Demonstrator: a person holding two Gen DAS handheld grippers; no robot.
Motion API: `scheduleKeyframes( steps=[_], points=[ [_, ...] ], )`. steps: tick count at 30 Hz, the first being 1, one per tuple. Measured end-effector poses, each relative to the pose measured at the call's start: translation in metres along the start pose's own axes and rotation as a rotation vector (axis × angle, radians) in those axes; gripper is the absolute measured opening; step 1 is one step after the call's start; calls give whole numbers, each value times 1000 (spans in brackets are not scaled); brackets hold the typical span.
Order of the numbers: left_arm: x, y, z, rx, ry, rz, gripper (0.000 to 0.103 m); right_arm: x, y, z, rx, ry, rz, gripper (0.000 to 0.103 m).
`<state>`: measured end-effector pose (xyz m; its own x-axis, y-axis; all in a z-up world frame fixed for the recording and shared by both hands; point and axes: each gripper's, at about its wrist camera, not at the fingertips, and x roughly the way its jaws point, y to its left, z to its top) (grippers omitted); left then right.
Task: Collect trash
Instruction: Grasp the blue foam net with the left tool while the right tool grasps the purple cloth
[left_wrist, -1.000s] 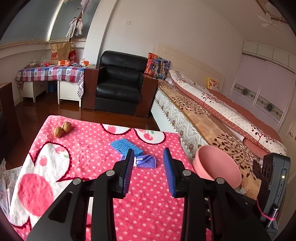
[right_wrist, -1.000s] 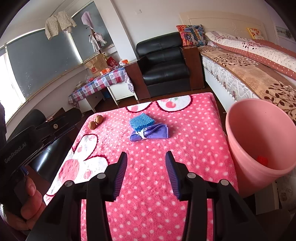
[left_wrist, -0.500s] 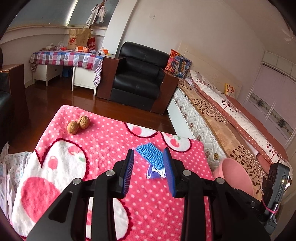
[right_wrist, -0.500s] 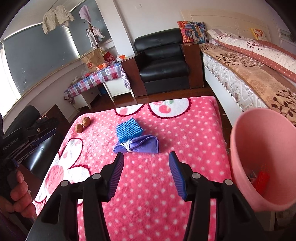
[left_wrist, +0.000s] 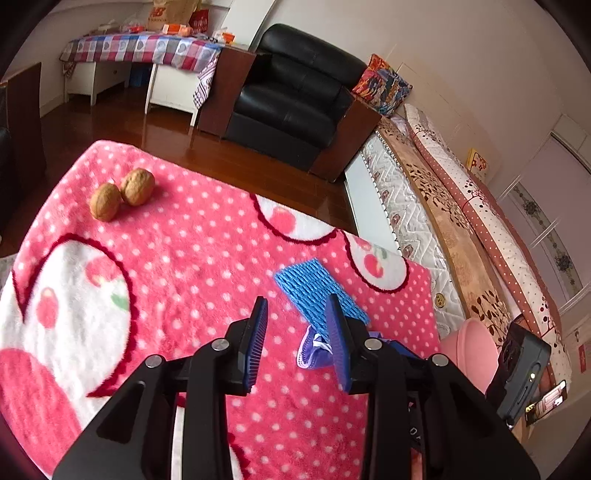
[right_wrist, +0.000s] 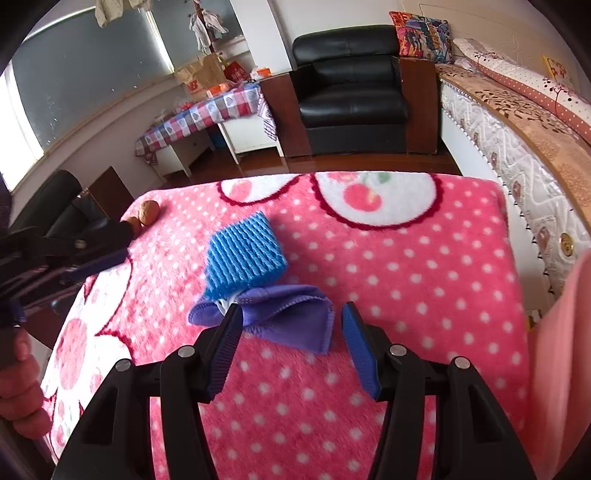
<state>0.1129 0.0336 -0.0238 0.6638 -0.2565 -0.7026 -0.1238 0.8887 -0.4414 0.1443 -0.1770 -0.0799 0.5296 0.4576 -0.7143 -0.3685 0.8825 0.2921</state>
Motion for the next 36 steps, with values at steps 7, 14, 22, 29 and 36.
scheduleKeyframes(
  steps=[7,14,22,29,36],
  points=[
    [43,4,4,-75,93,0,33,-2,-4,-3,19,-22,63,22],
    [67,11,4,-134,140,6,33,-5,-15,-4,59,-25,130,16],
    [73,9,11,-153,117,-2,33,-7,-13,-4,42,-21,146,3],
    [54,-1,11,-78,49,0,7,-8,-10,-7,42,-18,152,3],
    [0,-11,1,20,-62,6,6,-38,-3,-23,62,-27,131,3]
  ],
)
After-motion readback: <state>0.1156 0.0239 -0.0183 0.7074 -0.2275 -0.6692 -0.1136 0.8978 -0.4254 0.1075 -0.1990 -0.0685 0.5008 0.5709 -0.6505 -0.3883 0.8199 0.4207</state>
